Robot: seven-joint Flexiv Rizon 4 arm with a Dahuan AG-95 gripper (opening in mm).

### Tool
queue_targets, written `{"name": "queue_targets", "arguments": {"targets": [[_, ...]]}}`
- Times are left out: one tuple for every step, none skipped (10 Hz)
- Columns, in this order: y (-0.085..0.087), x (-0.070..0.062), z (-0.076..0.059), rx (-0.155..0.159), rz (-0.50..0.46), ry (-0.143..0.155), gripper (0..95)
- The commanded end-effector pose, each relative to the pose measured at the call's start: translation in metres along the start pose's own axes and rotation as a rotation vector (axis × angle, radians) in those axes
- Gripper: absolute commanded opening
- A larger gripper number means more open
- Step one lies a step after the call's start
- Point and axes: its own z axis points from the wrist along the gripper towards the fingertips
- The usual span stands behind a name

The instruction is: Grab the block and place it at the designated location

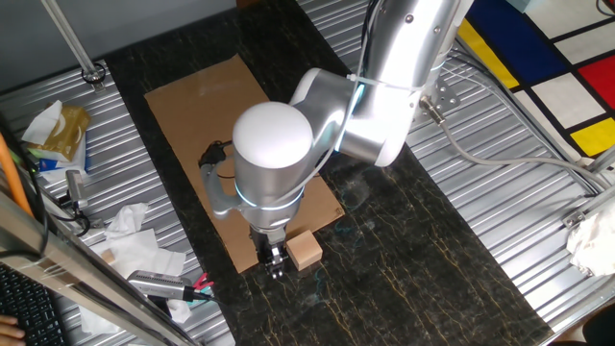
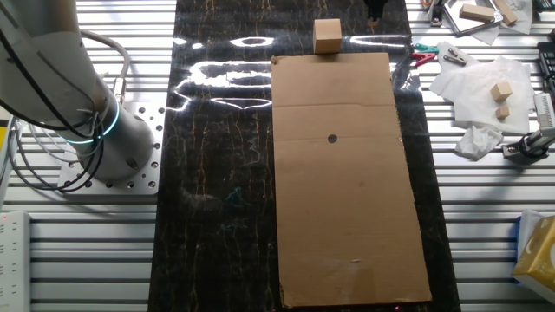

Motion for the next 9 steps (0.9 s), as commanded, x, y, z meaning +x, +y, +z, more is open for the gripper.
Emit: {"name": "queue_targets", "arguments": {"targets": [[0.0005,0.0001,0.0001,0.000,0.001,0.003,57.0],[0.0005,0.0001,0.0001,0.000,0.002,0.005,57.0],[0.0005,0.0001,0.0001,-0.001,0.003,0.006,57.0],[0.0005,0.0001,0.0001,-0.002,0.002,0.004,57.0],[0.0005,0.0001,0.0001,0.000,-0.004,0.004,57.0],[0.0005,0.0001,0.0001,-0.001,-0.006,0.003,57.0],[0.0005,0.0001,0.0001,0.000,-0.010,0.003,57.0],[0.0006,0.0002,-0.0007,0.007,-0.004,0.005,57.0],[0.0007,0.0003,-0.0018,0.010,0.005,0.004,57.0]]}}
